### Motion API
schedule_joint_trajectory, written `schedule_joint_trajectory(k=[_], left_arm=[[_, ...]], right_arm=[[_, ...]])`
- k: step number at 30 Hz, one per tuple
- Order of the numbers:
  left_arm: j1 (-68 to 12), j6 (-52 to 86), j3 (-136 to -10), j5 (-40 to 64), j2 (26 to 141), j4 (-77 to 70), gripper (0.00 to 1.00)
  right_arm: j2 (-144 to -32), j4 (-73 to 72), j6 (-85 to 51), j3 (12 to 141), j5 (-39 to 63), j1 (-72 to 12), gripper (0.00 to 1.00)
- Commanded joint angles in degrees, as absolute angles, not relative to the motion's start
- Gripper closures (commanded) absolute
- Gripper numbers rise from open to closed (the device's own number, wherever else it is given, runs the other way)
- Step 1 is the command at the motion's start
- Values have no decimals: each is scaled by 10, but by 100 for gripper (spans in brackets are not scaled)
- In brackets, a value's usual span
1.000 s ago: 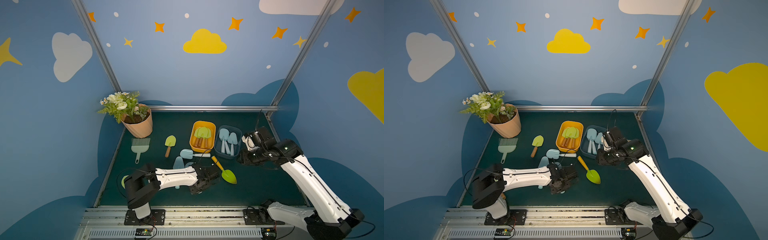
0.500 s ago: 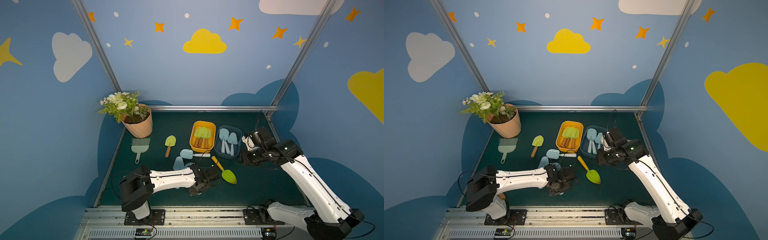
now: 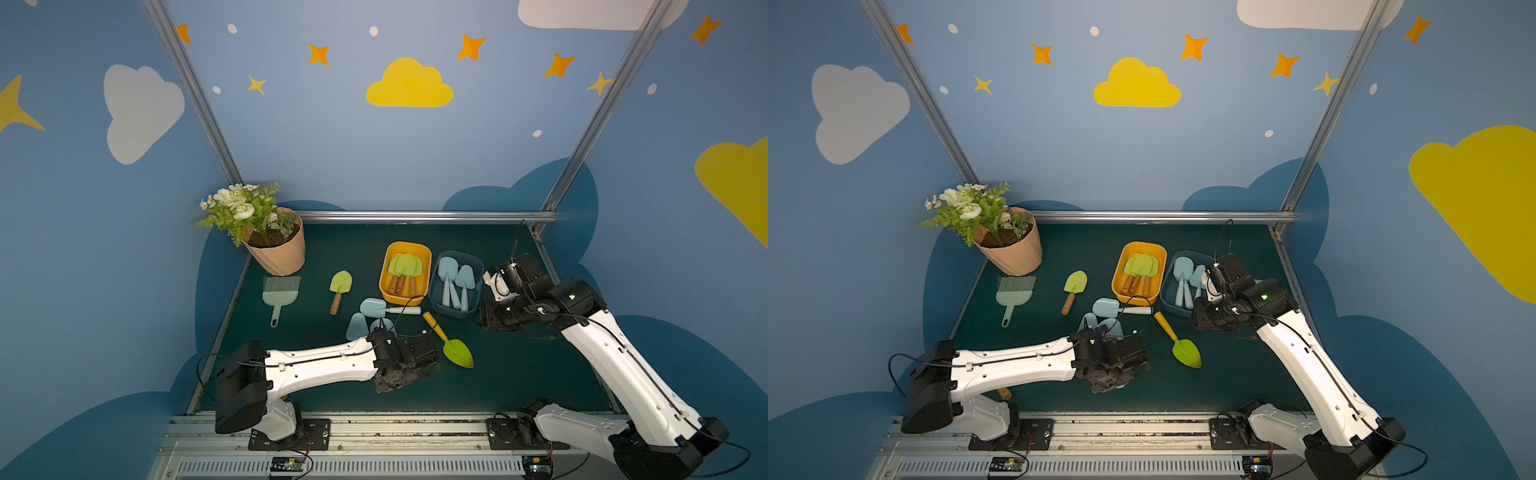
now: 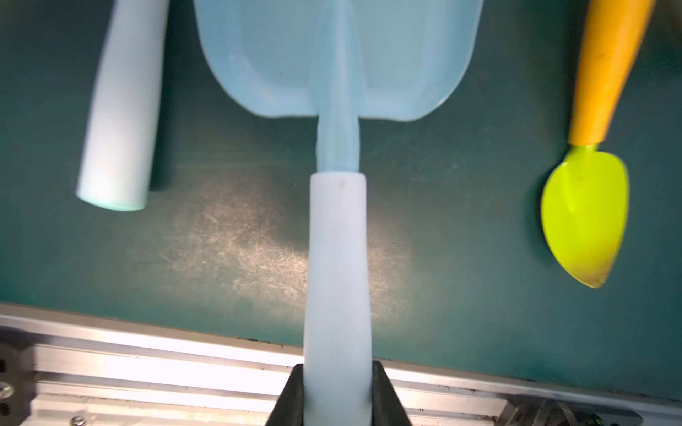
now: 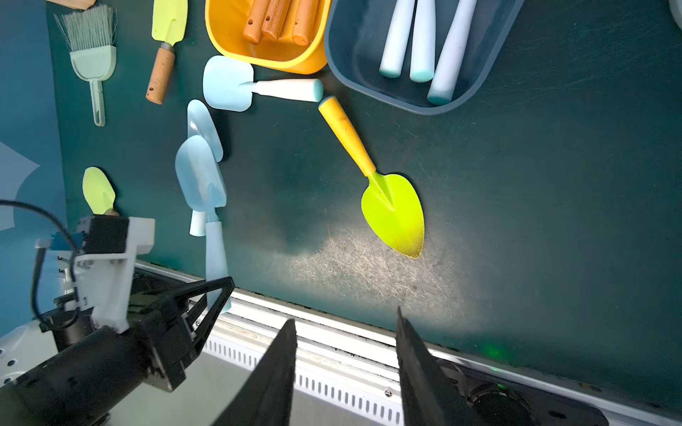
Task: Sort the small shovels by color and place them into the storage box
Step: Pick up the shovel from the center of the board, then place the shovel in the storage box.
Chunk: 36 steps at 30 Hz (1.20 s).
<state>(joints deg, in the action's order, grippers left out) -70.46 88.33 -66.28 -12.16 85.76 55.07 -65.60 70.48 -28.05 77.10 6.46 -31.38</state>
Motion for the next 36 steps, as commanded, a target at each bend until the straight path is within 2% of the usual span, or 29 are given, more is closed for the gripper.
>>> schedule_joint_trajectory(k=[1,6,13,25,36], left_arm=[[-708,878,-693,-159,836,620,97],[-705,813,-762,-198,835,657,97],[-677,618,-921,-192,908,661,97],[-567,391,-1178,-51,1086,630,97],[-512,314,-1504,41,1344,698,97]], right_arm=[[-651,695,-277,769,69,-312,55],[-647,696,-275,769,69,-311,55],[-628,700,-270,765,64,-298,55],[-570,748,-242,756,46,-249,54],[-539,787,-201,753,57,-195,53]])
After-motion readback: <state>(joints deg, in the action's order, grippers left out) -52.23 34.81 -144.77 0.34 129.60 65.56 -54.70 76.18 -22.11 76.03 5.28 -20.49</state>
